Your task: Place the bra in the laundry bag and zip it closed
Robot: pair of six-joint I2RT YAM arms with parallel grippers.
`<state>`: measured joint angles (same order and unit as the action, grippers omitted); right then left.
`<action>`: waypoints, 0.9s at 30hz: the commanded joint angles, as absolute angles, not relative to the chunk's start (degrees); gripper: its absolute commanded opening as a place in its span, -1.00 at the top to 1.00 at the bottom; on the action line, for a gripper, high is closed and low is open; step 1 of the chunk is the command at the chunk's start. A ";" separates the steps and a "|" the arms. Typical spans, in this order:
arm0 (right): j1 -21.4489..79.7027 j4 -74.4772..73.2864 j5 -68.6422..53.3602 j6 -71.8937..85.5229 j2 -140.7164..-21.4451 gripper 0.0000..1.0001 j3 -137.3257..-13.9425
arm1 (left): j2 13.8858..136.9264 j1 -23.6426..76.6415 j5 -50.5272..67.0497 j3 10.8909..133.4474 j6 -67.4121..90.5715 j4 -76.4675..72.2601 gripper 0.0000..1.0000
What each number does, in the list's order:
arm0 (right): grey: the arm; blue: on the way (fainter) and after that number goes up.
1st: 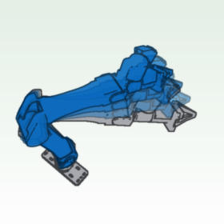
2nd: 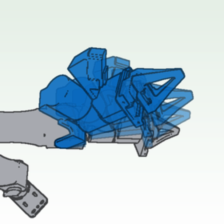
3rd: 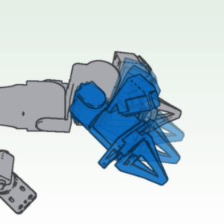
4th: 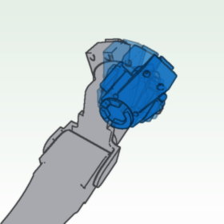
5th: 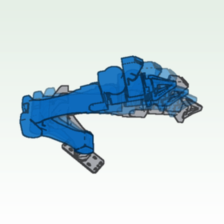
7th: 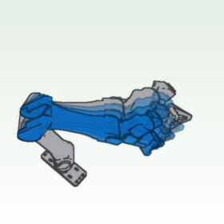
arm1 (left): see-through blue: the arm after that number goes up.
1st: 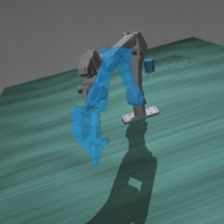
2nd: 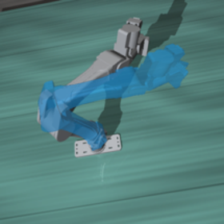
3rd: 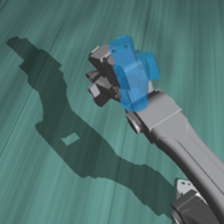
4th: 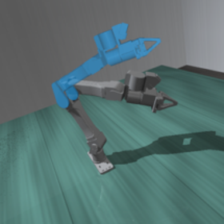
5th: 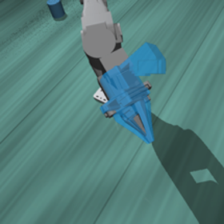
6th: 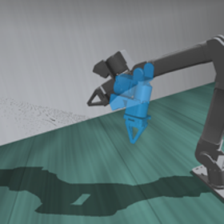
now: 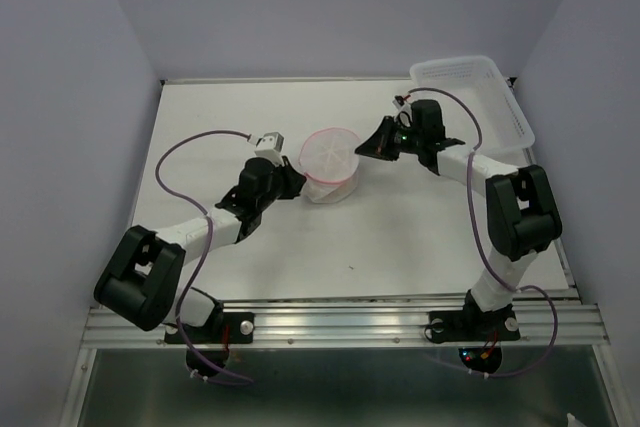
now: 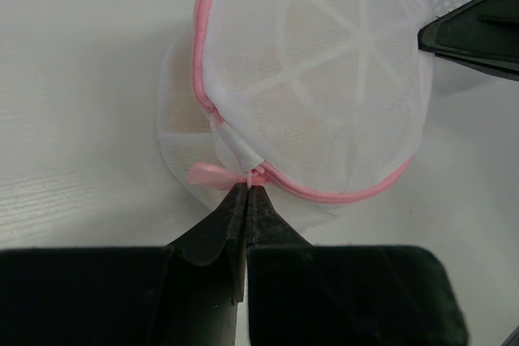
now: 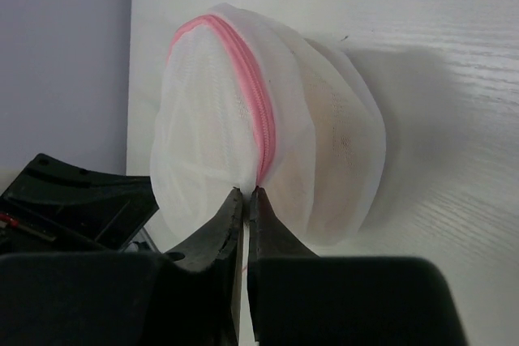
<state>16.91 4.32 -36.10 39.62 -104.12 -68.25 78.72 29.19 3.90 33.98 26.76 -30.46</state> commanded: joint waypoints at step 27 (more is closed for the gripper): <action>17.58 4.14 -4.40 33.40 -80.87 -1.00 -54.49 | 46.60 31.99 -17.48 34.53 35.68 -0.10 -0.98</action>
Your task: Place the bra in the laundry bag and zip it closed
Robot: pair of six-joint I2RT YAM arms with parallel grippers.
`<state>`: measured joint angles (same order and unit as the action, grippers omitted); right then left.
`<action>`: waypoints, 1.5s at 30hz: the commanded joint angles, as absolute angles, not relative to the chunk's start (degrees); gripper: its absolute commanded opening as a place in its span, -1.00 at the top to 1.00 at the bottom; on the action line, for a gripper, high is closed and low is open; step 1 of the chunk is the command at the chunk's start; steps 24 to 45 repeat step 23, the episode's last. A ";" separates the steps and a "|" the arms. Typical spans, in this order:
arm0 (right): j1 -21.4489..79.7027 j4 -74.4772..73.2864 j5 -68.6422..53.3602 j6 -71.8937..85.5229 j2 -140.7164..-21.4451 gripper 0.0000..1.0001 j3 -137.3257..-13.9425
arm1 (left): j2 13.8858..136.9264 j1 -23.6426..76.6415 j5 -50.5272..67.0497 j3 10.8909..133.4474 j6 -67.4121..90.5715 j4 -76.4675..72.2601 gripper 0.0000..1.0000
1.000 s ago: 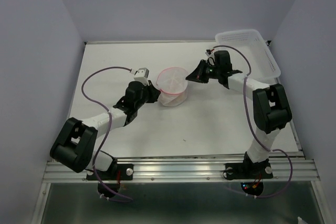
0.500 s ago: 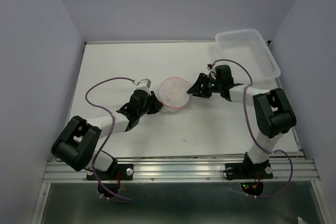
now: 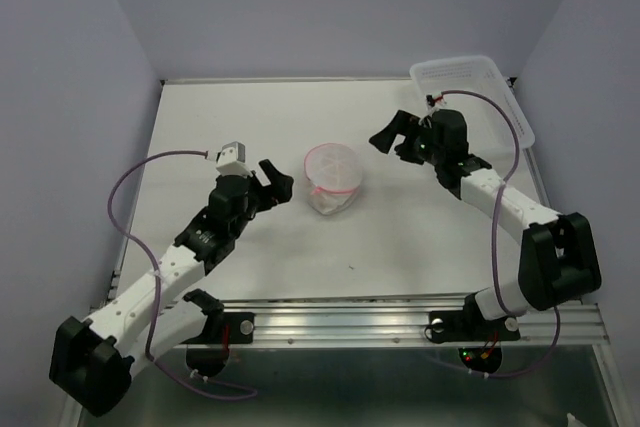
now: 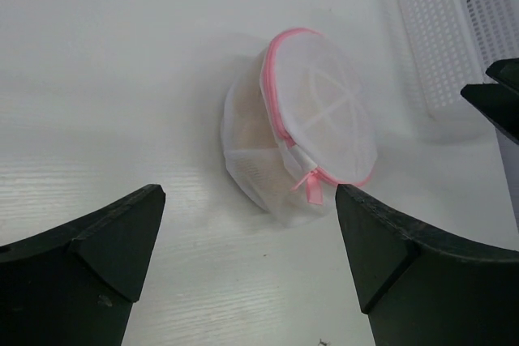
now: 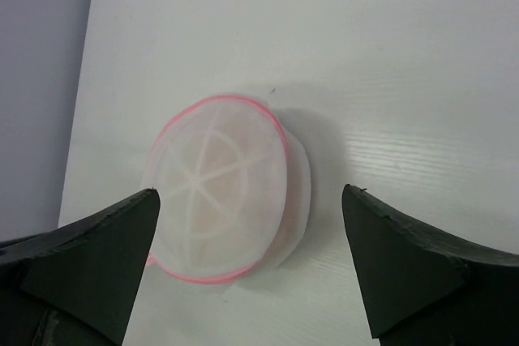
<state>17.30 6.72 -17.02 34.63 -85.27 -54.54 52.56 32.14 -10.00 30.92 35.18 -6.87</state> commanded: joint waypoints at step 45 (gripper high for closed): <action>17.58 0.18 29.71 28.56 -67.24 -1.00 -50.98 | 50.89 23.73 -27.77 51.86 45.53 17.67 -0.98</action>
